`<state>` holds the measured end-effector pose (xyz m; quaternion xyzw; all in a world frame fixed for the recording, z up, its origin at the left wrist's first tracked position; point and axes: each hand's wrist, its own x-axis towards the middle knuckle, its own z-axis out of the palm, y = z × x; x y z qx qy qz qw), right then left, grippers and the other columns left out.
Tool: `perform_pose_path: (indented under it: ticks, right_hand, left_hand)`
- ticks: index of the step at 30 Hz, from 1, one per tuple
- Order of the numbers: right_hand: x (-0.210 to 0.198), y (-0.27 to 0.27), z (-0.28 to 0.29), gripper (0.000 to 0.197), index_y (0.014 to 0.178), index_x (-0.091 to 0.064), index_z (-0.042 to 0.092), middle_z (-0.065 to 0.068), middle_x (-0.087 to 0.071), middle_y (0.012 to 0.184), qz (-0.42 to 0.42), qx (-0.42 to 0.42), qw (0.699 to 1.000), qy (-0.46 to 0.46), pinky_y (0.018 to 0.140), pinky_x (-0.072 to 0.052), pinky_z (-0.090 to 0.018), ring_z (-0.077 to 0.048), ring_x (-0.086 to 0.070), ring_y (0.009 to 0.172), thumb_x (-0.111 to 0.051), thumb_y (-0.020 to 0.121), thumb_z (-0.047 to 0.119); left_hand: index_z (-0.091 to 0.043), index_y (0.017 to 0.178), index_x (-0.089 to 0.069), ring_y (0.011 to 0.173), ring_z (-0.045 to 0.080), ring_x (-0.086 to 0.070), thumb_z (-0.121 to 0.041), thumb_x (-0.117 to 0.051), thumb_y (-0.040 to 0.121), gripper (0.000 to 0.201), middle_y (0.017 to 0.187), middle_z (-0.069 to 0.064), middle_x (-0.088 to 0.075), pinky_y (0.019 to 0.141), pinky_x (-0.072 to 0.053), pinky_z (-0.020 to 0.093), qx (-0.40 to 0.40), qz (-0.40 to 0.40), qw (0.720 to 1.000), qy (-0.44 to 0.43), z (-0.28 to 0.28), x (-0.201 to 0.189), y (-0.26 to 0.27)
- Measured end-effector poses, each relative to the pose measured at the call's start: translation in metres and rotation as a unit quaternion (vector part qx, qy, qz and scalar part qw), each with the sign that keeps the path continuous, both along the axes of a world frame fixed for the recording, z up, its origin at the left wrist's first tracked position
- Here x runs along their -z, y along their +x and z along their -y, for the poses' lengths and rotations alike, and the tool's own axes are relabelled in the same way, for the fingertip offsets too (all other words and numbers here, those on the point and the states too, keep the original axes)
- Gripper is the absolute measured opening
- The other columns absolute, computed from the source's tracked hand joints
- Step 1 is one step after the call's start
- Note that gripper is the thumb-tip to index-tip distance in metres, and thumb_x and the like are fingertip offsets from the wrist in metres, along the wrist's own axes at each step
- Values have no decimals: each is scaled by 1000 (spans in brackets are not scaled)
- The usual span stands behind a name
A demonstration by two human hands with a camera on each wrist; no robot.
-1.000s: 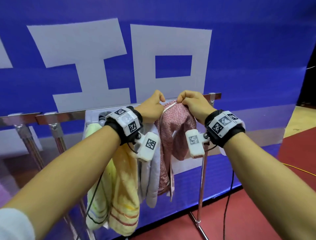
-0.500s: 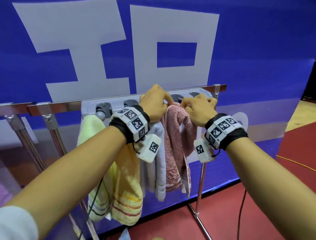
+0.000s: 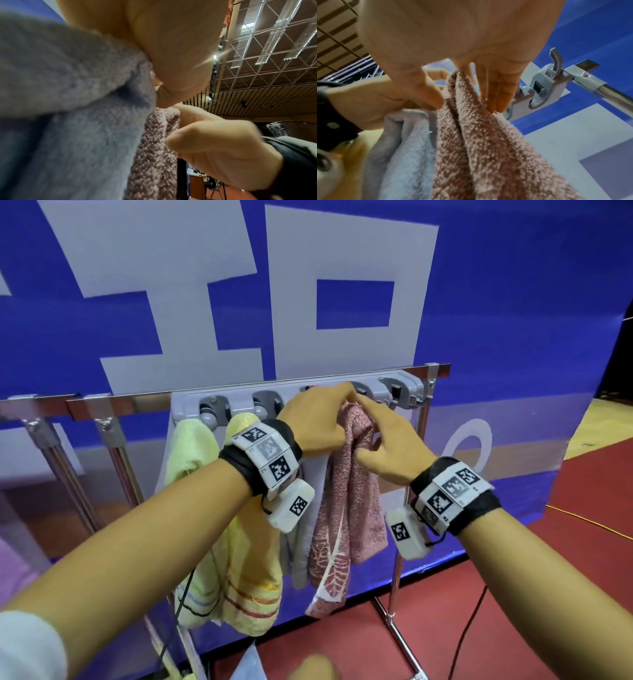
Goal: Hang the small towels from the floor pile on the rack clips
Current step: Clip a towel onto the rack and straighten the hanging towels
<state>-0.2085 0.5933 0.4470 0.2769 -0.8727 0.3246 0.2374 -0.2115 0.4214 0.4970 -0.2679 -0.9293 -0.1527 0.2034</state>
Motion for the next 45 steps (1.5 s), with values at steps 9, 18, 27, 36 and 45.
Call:
perform_pose_path:
  ticks: [9,18,27,36,45]
  right_hand:
    - [-4,-2,15,67,143,-45,16,-16,-68,117,8,95,995,14,86,-50,-37,-35,-62,105,-52,79,-2]
    - [-34,-11,14,31,107,-58,8,-21,-67,105,9,167,984,60,83,-49,-43,-42,-60,96,-37,86,18]
    - [-31,-13,17,30,105,-60,1,-24,-67,96,-32,208,973,-95,78,-51,-46,-41,-60,90,-43,81,0]
    - [9,-18,13,10,94,-59,8,-18,-63,89,123,203,965,109,65,-39,-34,-42,-59,89,-54,87,14]
    - [4,-8,11,21,99,-58,17,-13,-66,98,187,134,971,61,73,-47,-34,-34,-60,90,-50,82,7]
  left_hand:
    - [-13,130,-41,104,30,-58,-56,-53,72,73,123,7,-54,110,-26,54,-74,-34,991,-110,-6,25,15]
    - [-10,141,-26,100,33,-65,-49,-46,84,72,104,2,-70,110,-11,69,-167,-37,984,-54,-30,25,22]
    - [-13,134,-39,105,34,-61,-27,-47,88,49,94,8,-64,114,-7,66,-195,1,979,-54,-21,7,17]
    - [-17,132,-47,122,30,-50,-33,-45,93,43,133,7,-51,112,-15,65,-171,-36,980,-97,-21,20,8]
    - [-21,151,-15,109,30,-59,-47,-54,77,87,113,2,-66,107,-7,74,-141,-91,968,-185,-17,36,16]
